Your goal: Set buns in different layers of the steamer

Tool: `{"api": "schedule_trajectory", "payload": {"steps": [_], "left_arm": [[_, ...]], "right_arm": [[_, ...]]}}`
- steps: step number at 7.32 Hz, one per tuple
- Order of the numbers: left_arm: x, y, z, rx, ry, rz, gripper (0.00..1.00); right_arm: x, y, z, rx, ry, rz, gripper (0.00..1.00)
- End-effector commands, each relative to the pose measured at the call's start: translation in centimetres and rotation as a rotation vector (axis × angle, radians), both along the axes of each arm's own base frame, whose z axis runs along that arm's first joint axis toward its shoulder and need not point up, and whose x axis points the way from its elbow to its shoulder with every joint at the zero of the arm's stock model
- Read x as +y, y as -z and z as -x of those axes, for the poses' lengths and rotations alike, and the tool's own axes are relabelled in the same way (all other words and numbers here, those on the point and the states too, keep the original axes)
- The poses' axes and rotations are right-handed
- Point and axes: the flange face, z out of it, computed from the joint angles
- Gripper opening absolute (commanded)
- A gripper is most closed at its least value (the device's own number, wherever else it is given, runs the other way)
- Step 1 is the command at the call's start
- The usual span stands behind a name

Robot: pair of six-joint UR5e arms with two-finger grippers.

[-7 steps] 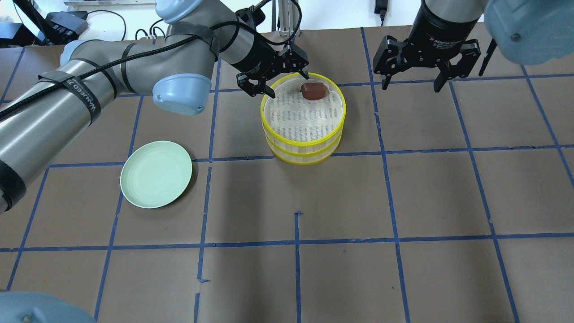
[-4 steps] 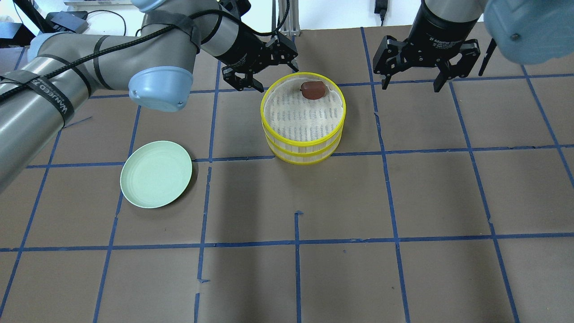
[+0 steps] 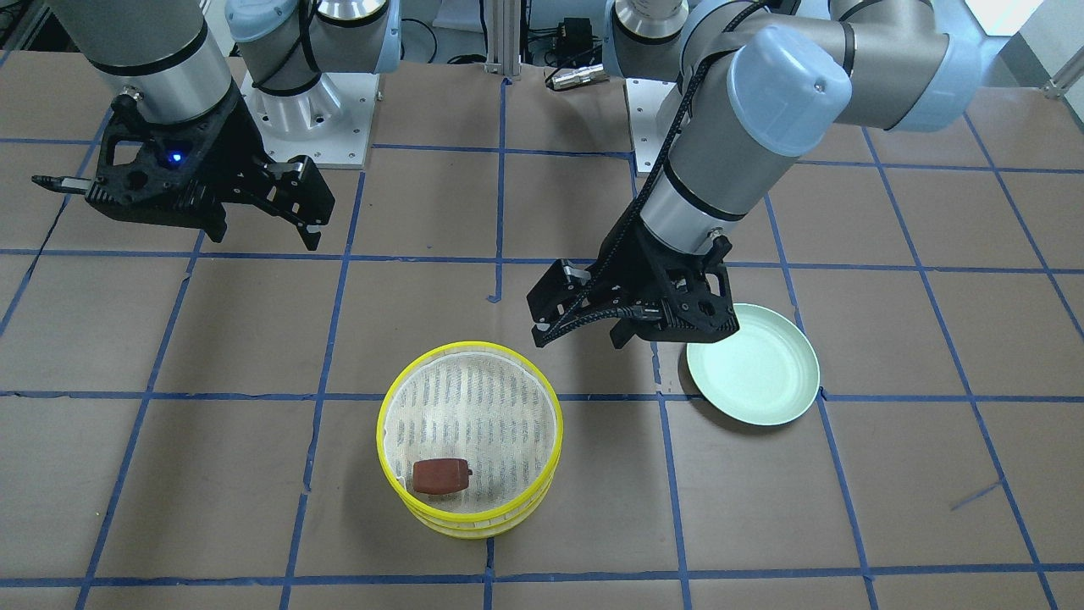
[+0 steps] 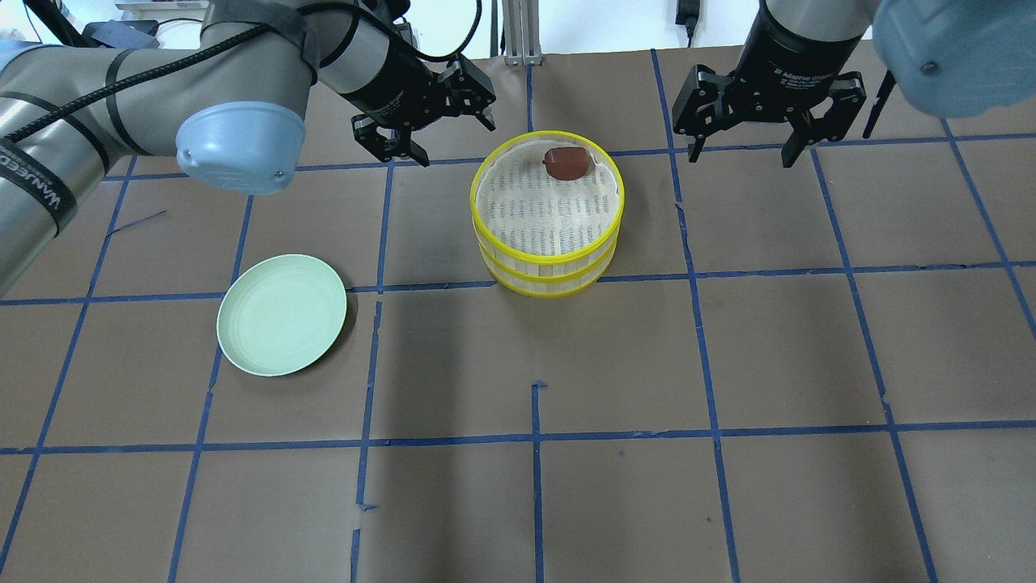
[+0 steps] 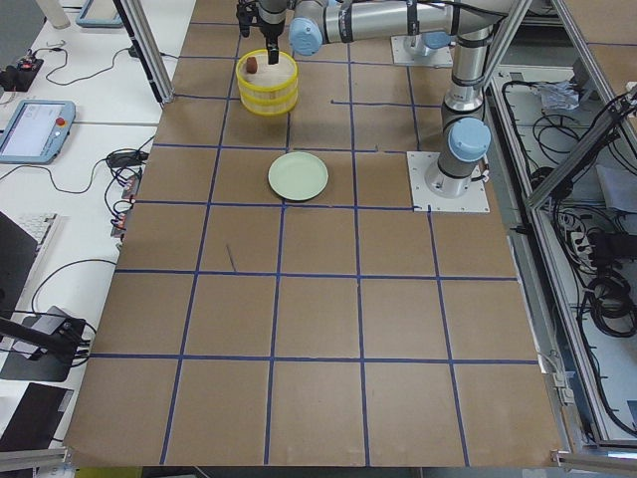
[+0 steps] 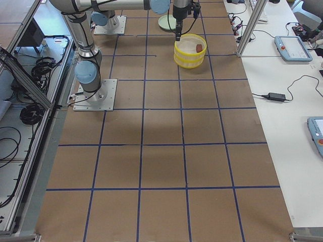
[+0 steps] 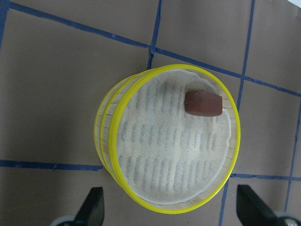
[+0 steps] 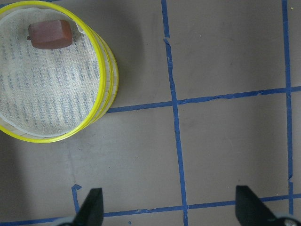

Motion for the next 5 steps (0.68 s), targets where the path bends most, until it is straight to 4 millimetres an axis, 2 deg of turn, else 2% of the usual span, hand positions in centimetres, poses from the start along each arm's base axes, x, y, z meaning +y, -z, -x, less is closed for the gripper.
{"api": "schedule_trajectory", "payload": {"steps": [1, 2, 3, 4, 5], "left_arm": [[2.2, -1.8, -1.9, -0.135, 0.058, -0.018, 1.00], [3.4, -2.6, -3.0, -0.207, 0.113, -0.038, 1.00], [4.6, -4.4, -4.4, -0.295, 0.146, -0.062, 1.00], [5.8, -7.5, -6.4, -0.316, 0.113, -0.047, 1.00], [7.3, -9.3, -10.0, -0.361, 0.157, -0.092, 1.00]], "right_arm": [[0.0, 0.0, 0.0, 0.001, 0.000, 0.000, 1.00], [0.0, 0.0, 0.0, 0.001, 0.000, 0.000, 1.00], [0.0, 0.0, 0.0, 0.001, 0.000, 0.000, 1.00], [0.0, 0.0, 0.0, 0.003, -0.001, 0.000, 1.00], [0.0, 0.0, 0.0, 0.000, -0.001, 0.000, 1.00]]}}
